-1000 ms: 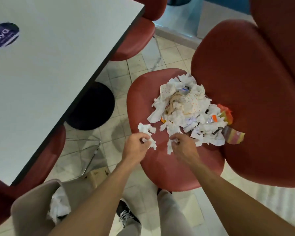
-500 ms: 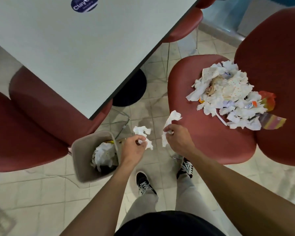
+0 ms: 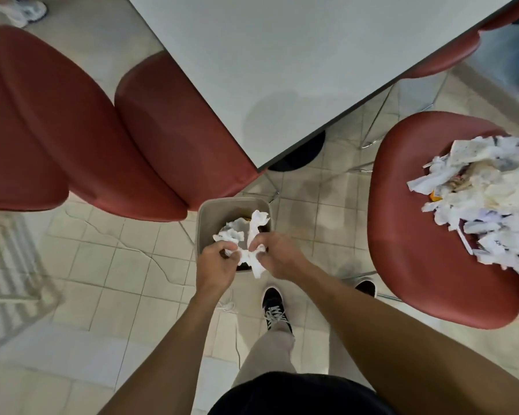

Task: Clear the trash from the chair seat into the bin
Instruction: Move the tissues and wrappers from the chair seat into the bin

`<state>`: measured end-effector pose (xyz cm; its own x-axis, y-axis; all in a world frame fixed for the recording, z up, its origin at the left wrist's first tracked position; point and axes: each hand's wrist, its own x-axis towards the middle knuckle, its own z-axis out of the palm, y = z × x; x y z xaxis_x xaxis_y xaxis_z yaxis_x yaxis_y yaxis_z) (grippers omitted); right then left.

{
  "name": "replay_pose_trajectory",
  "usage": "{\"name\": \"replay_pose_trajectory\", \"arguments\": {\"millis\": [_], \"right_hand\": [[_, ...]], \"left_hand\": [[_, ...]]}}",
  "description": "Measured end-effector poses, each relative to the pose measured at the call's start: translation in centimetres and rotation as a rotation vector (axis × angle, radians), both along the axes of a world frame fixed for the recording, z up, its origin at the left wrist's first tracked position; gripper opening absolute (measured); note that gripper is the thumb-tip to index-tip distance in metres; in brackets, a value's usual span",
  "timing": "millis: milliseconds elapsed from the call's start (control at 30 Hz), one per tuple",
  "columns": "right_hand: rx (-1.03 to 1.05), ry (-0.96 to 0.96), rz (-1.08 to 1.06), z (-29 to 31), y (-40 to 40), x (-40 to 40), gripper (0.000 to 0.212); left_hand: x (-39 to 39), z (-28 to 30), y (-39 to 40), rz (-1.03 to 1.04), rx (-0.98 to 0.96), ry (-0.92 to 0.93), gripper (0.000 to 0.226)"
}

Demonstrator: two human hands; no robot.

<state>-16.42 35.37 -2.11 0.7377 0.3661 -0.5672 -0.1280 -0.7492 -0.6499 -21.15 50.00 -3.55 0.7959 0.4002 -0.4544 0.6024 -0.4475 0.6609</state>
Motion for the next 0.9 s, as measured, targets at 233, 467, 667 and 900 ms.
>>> {"name": "replay_pose_trajectory", "arguments": {"millis": [233,467,667,900], "right_hand": [[0.002,-0.063,0.033,-1.2,3.4,0.8,0.037],[-0.071,-0.012,-0.060,-1.6,-0.3,2.3,0.035],[-0.100,0.052,-0.204,-1.4,-7.5,2.9,0.036],[-0.148,0.070,-0.410,-1.5,-20.2,3.2,0.035]], "left_hand": [[0.7,-1.7,2.6,0.018,0.002,0.073,0.013],[2.6,-1.7,0.2,-0.049,0.003,0.083,0.012],[5.1,-1.5,-5.2,-0.195,-0.028,0.054,0.009],[8.8,-2.4,-16.2,-0.362,-0.059,0.095,0.010]]}}
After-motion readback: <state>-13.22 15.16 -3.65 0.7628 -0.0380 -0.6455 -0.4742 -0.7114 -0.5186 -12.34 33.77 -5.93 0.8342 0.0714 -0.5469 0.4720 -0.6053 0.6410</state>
